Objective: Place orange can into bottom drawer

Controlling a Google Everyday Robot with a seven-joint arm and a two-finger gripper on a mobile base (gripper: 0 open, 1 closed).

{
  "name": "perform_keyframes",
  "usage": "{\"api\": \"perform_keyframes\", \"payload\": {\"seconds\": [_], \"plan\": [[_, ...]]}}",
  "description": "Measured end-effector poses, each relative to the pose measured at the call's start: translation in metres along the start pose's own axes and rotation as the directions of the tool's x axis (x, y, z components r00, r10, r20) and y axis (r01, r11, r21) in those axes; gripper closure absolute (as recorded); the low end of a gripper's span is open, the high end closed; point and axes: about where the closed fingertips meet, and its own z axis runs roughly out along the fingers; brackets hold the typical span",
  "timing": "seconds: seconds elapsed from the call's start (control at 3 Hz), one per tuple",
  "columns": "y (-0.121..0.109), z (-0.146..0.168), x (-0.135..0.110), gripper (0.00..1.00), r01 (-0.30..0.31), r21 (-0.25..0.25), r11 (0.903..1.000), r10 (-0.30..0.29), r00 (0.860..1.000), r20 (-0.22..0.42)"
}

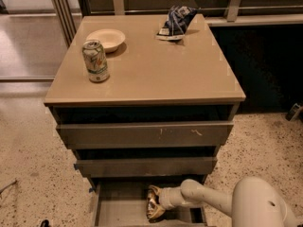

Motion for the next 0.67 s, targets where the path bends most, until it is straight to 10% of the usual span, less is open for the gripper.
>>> {"api": "perform_keyframes", "payload": {"seconds": [0.67], "plan": [[0.0001,0.0001,0.0,0.0,0.0,0.0,1.0,0.0,1.0,0.0]]}}
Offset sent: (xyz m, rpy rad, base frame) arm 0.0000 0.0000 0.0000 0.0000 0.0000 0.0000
